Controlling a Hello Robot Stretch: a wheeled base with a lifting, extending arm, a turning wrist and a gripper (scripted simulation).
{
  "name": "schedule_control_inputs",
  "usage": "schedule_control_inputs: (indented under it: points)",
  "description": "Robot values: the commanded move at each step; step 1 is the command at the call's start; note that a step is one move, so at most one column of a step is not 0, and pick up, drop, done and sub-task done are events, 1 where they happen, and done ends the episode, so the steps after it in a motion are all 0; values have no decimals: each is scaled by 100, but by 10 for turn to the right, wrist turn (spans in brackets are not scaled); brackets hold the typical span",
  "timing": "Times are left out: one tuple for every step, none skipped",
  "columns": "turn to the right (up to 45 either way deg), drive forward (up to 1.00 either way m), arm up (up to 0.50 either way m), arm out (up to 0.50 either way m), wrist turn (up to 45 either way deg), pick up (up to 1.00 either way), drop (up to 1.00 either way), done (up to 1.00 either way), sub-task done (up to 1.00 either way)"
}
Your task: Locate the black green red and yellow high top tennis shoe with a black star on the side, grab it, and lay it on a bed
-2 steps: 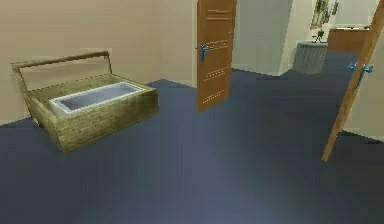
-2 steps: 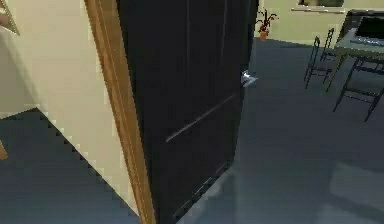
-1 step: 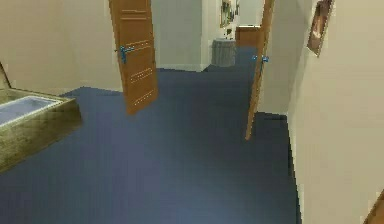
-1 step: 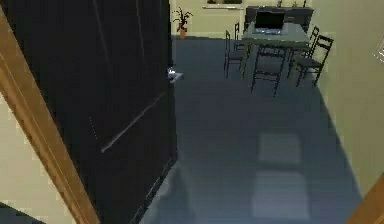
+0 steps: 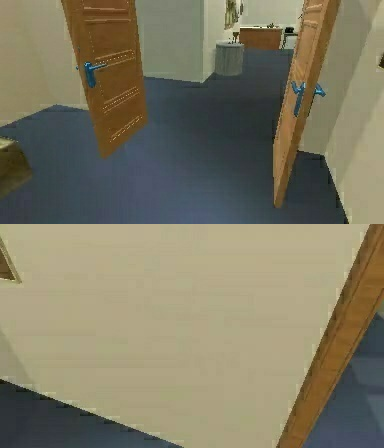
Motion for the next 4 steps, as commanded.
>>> schedule_control_inputs:
  points:
    - [0,100,0,0,0,0,0,0,0]
    - [120,0,0,0,0,0,0,0,0]
    - [0,10,0,0,0,0,0,0,0]
    - [60,0,0,0,0,0,0,0,0]
